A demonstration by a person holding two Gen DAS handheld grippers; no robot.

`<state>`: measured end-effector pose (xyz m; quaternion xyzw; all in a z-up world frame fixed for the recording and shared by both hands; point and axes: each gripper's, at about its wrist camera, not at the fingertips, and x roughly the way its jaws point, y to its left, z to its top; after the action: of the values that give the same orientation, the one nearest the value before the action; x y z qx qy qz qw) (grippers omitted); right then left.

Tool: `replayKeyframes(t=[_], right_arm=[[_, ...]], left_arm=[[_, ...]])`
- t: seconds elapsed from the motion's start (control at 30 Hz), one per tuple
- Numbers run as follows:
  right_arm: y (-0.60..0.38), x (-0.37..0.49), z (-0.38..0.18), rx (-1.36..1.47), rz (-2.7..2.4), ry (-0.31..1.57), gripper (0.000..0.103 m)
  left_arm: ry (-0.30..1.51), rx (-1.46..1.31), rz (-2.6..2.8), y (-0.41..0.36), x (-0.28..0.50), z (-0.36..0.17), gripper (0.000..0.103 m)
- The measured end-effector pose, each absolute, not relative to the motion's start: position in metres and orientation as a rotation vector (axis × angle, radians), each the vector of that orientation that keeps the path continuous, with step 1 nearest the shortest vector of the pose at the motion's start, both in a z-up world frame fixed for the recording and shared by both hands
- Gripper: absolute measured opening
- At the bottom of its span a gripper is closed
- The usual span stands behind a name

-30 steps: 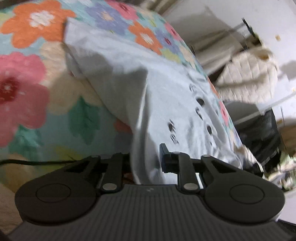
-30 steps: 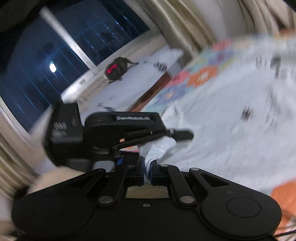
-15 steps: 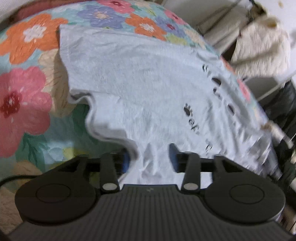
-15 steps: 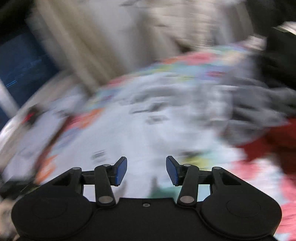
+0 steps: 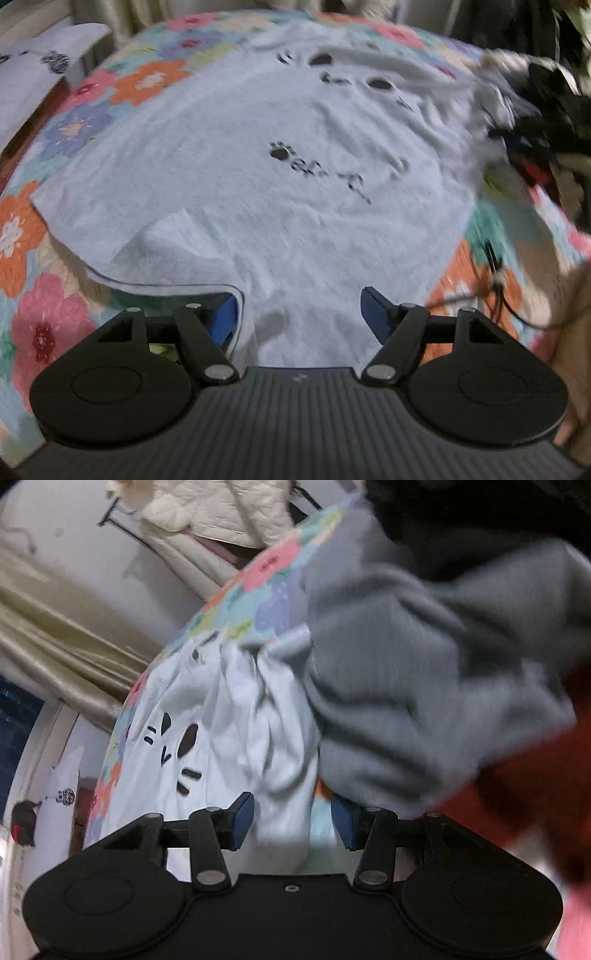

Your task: Fold clothes

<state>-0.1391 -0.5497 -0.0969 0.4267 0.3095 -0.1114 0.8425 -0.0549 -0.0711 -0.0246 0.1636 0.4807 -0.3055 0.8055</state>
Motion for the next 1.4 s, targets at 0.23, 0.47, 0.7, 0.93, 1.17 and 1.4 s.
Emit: replayKeyframes(t=[0.23, 0.47, 0.7, 0.93, 1.17, 1.4], right_arm=[[-0.525, -0.143, -0.044, 0.647, -0.205, 0.48, 0.007], [-0.483, -0.155, -0.008, 0.235, -0.298, 0.514, 0.005], [-0.525, -0.157, -0.027, 0.52, -0.248, 0.495, 0.005], [-0.516, -0.16, -0.026, 0.497, -0.218, 0.478, 0.005], [-0.522, -0.158, -0.03, 0.53, -0.206, 0.501, 0.006], [-0.52, -0.158, -0.031, 0.519, -0.204, 0.516, 0.007]], left_arm=[[0.993, 0.659, -0.793, -0.105, -0.089, -0.041, 0.074], [0.987, 0.934, -0.833, -0.135, -0.115, -0.082, 0.083], [1.074, 0.777, -0.78, -0.124, -0.089, -0.078, 0.032], [1.087, 0.703, -0.801, -0.109, -0.085, -0.053, 0.024], [1.09, 0.71, -0.853, -0.101, -0.076, -0.035, 0.04], [0.977, 0.745, -0.928, -0.114, -0.087, -0.033, 0.059]])
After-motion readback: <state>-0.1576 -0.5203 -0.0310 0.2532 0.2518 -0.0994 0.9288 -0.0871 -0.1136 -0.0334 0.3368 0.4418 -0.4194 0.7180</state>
